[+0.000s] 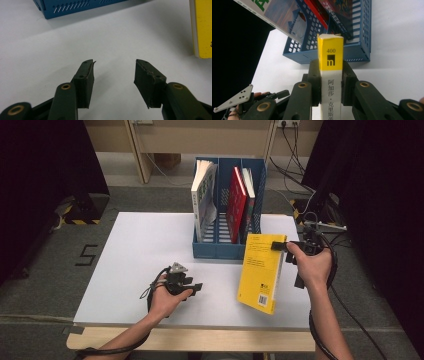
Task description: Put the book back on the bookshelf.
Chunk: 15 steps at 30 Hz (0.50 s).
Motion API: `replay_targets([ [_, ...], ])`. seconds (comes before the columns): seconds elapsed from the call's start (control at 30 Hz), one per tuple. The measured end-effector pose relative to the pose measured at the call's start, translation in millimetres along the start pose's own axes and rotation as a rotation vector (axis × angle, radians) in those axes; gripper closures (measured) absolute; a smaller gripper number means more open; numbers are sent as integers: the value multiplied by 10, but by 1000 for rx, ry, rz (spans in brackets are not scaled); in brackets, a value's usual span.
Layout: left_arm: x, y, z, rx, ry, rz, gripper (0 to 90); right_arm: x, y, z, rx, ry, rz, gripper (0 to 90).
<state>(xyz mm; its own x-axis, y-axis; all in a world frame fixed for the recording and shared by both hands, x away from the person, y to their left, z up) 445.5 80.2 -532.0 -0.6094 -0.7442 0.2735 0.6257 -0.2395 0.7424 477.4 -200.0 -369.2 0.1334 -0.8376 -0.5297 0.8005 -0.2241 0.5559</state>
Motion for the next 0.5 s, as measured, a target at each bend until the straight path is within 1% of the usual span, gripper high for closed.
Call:
replay_targets([
  [0.17,-3,4,-1,-3,3,-2,495,-15,38,31,11,-2,-1,760],
  [0.2,-2,5,-1,-3,2,-2,495,-12,48,39,15,-4,7,759],
  [0.3,0,6,-3,-2,3,-3,495,-26,78,61,23,-3,2,760],
  [0.37,1,6,-1,-2,2,-4,495,-23,103,71,35,-9,9,760],
  [0.4,0,5,-1,-2,3,-4,494,-33,109,79,35,-9,3,760],
  [0.5,2,3,-4,-4,1,-4,494,-29,127,94,34,-16,14,760],
])
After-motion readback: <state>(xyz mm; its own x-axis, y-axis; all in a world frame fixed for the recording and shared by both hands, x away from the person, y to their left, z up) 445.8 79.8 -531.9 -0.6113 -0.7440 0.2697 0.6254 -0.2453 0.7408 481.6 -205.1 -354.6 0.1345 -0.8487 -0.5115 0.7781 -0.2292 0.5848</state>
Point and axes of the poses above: each handheld gripper's, and its own axes: z roughly backward along the jaws, y roughly out of its top, x roughly to its right, the point moved 9 cm from there along -z, roughly forward along the jaws, and after that the axes turned 3 degrees about -y, right-handed, at the moved point
